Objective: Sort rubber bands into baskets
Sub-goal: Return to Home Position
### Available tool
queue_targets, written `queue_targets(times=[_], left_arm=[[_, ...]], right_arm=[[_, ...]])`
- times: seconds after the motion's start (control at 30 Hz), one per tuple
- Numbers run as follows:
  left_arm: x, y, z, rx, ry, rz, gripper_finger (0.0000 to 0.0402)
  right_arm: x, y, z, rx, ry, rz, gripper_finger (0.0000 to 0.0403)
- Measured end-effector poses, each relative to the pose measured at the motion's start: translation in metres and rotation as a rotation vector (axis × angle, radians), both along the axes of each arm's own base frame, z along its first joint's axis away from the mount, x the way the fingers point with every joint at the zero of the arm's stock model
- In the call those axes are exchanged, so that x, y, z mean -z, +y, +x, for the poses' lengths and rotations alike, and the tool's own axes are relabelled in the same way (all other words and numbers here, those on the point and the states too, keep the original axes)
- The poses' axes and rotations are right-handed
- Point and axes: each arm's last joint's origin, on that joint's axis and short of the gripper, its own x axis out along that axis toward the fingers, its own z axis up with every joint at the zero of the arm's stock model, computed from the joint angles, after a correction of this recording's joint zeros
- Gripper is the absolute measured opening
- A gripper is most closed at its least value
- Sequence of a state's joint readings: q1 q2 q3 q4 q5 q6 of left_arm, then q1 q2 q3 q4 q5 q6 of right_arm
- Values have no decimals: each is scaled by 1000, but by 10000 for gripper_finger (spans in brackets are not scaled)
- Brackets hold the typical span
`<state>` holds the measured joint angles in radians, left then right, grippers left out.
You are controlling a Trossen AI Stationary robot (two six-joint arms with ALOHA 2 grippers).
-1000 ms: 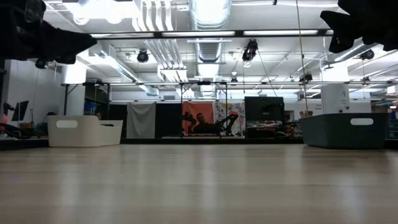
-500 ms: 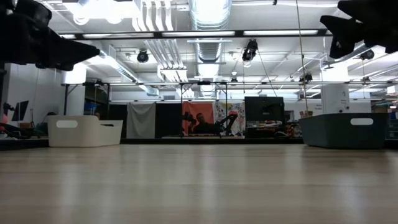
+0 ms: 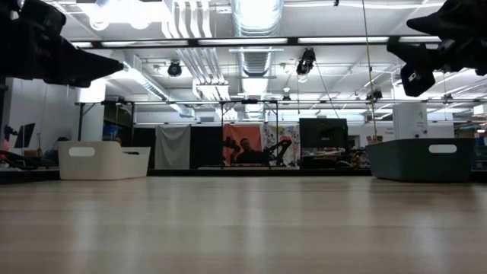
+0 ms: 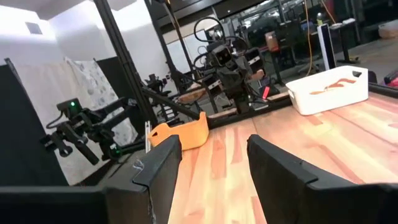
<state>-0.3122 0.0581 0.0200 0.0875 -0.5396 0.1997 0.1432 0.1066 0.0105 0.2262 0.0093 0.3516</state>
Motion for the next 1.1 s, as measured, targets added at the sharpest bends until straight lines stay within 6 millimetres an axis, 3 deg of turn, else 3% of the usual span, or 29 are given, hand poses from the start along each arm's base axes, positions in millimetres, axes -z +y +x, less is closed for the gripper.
queue_targets(times=[1.1], left_arm=[[5,-2,5,0,65,21,75]], right_arm=[[1,0,0,2,8,-12,180]])
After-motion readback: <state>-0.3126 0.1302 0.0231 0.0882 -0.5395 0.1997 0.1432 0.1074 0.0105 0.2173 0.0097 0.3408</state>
